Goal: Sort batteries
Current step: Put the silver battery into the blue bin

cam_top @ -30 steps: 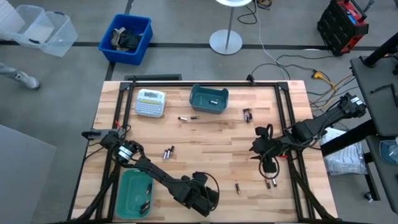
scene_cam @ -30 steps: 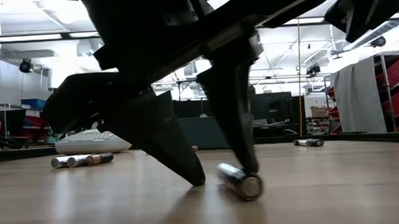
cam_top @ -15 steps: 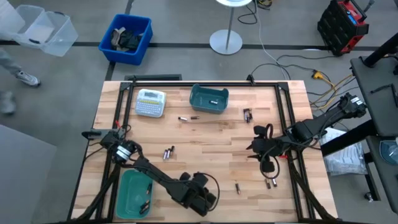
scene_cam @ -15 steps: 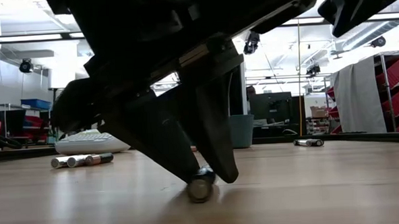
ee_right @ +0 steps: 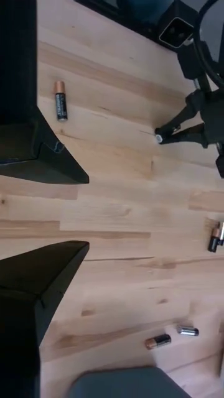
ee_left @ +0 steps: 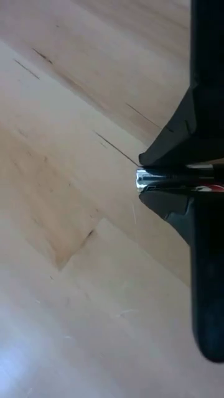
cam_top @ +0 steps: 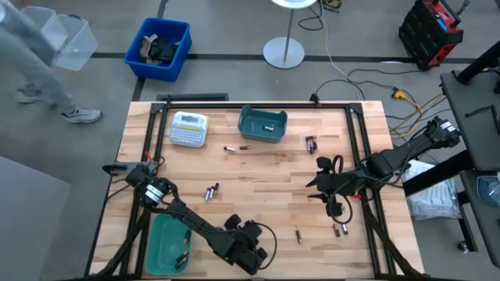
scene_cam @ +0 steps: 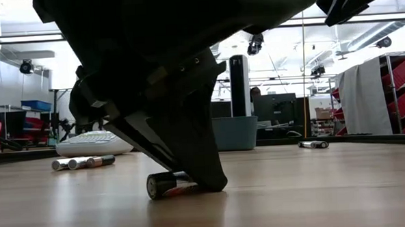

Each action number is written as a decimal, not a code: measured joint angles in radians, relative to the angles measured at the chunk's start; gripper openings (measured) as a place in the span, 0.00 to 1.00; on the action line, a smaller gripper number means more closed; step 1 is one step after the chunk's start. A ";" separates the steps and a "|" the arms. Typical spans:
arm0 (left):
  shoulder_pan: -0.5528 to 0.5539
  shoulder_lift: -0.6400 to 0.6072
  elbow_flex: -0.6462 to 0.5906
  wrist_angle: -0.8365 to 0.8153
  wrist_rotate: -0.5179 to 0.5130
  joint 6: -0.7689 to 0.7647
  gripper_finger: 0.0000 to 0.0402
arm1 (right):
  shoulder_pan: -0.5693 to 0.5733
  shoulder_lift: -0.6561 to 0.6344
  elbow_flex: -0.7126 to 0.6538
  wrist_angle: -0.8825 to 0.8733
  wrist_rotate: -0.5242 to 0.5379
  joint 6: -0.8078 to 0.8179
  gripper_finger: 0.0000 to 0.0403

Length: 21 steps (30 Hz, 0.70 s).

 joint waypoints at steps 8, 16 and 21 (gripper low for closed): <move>-0.027 0.001 0.057 -0.026 -0.121 0.064 0.06 | 0.000 0.000 -0.024 0.062 0.020 -0.020 0.37; -0.039 0.006 0.208 -0.141 -0.329 0.161 0.06 | 0.002 0.015 -0.160 0.405 0.017 -0.096 0.37; -0.041 0.006 0.309 -0.229 -0.468 0.261 0.06 | 0.002 0.073 -0.185 0.516 0.018 -0.059 0.37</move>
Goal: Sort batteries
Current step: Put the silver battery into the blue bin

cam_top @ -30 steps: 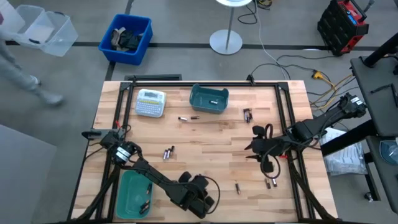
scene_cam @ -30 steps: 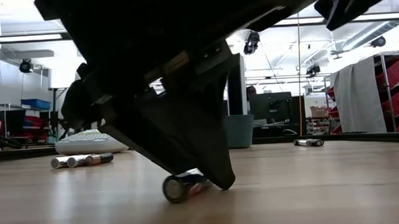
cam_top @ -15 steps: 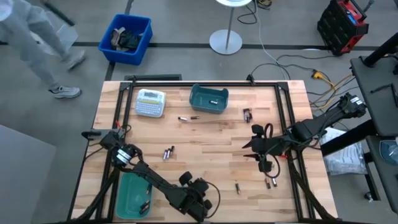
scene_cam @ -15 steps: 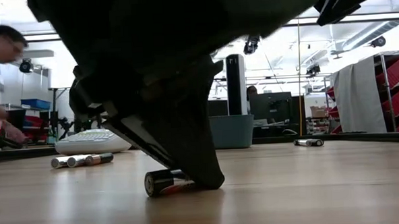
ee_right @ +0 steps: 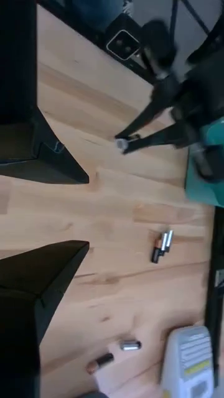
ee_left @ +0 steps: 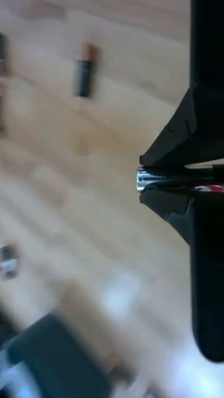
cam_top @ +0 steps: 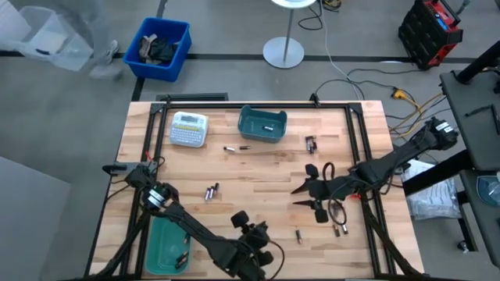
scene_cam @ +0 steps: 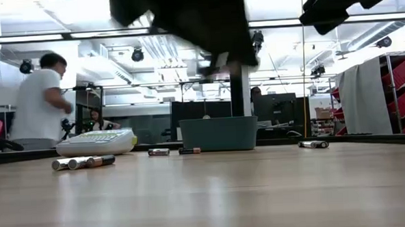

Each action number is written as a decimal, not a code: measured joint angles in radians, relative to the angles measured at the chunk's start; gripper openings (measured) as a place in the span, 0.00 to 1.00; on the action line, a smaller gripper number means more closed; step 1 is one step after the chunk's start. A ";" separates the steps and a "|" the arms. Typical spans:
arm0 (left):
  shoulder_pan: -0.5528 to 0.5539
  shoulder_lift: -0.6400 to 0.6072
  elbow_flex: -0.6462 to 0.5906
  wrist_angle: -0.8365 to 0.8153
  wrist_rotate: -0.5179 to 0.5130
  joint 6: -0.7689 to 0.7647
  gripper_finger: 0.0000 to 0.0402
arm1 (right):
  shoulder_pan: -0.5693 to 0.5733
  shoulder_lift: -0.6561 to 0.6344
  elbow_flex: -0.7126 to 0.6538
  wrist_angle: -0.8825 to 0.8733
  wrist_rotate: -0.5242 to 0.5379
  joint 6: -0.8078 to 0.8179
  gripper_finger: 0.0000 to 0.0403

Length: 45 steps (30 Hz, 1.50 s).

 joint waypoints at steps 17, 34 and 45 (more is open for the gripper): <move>-0.055 -0.001 0.127 -0.249 -0.404 0.378 0.06 | 0.026 0.320 0.054 0.469 -0.031 0.008 0.37; -0.058 0.007 0.073 -0.248 -0.452 0.357 0.06 | 0.027 0.492 0.296 0.337 0.075 -0.045 0.50; -0.057 0.006 0.071 -0.250 -0.452 0.357 0.06 | 0.027 0.495 0.326 0.310 0.076 -0.022 0.45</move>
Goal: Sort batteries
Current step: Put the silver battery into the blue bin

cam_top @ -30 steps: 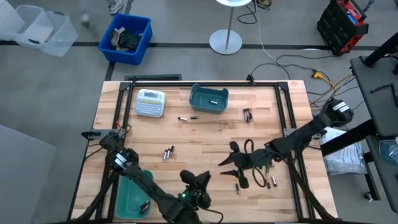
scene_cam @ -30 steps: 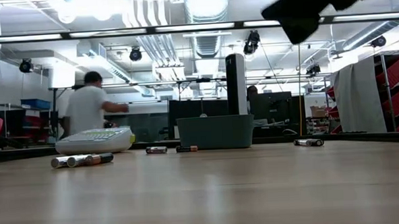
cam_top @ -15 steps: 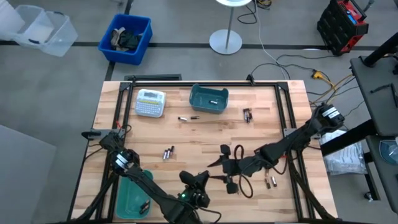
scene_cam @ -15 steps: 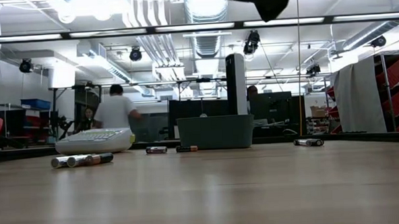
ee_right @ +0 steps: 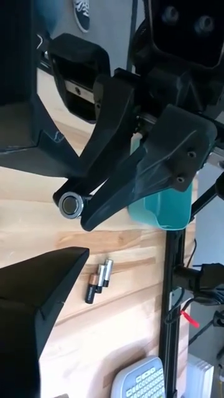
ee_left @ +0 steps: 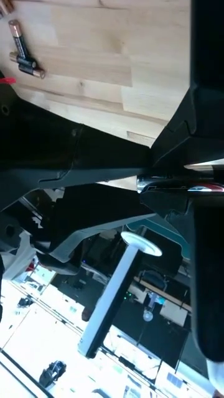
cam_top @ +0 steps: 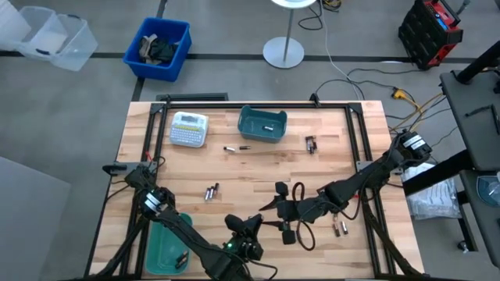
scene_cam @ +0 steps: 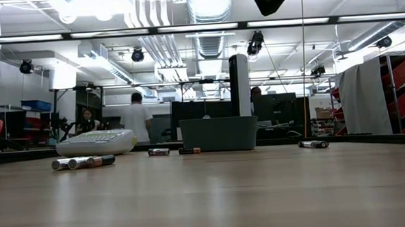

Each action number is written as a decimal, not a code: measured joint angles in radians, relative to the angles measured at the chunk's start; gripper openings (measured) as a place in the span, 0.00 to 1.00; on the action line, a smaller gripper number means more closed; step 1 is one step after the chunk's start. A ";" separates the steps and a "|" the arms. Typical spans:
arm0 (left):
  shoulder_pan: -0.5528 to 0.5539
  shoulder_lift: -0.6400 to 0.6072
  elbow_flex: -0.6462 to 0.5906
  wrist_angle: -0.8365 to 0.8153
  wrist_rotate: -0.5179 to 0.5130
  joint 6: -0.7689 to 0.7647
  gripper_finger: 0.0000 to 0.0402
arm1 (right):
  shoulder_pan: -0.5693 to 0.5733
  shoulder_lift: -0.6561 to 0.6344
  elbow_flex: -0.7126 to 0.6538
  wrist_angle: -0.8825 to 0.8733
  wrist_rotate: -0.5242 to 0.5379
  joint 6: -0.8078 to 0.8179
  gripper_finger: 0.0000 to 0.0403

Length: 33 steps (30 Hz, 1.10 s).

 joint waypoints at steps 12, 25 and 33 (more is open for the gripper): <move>0.002 0.000 0.000 0.004 0.001 0.001 0.10 | -0.006 0.000 0.000 0.007 -0.005 0.017 0.30; 0.003 0.000 0.000 0.008 0.012 -0.009 0.11 | -0.014 0.005 0.000 -0.028 0.001 0.017 0.14; 0.002 0.000 0.006 0.003 0.023 -0.010 0.11 | -0.014 0.011 0.000 -0.030 0.007 0.007 0.11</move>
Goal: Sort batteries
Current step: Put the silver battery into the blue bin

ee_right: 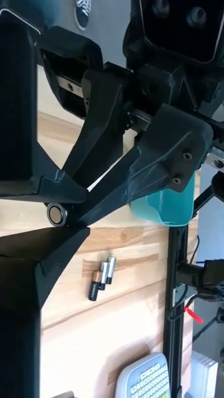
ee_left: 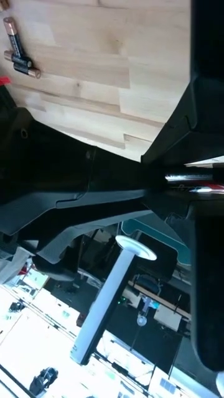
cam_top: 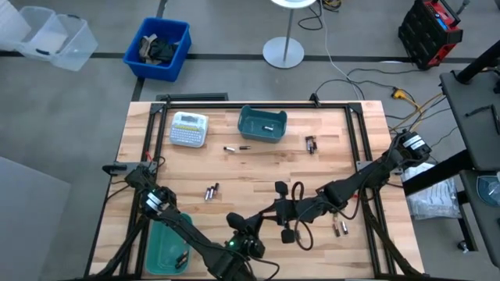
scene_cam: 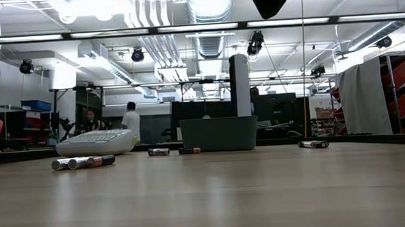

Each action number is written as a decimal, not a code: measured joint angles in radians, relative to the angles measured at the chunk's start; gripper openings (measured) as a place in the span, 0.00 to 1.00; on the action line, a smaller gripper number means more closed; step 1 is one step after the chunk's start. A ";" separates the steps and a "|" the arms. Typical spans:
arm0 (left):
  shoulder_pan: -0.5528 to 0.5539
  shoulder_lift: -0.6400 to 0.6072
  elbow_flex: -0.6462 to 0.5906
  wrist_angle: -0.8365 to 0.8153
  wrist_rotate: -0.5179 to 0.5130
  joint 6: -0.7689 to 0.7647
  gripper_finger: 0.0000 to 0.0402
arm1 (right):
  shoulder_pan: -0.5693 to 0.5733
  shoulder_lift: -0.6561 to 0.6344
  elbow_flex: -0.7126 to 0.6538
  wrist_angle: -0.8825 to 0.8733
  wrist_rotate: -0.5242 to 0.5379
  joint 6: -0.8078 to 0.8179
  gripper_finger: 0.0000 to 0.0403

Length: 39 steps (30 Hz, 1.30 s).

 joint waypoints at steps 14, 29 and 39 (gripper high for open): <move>0.014 -0.001 0.000 0.002 0.112 -0.014 0.10 | -0.001 -0.001 -0.003 -0.046 -0.002 0.007 0.08; 0.011 -0.003 -0.034 0.000 0.402 -0.158 0.00 | -0.002 -0.014 0.013 -0.287 -0.027 0.097 0.38; -0.013 -0.003 -0.102 -0.005 0.417 -0.259 0.00 | -0.032 -0.045 -0.043 -0.601 -0.032 0.041 0.40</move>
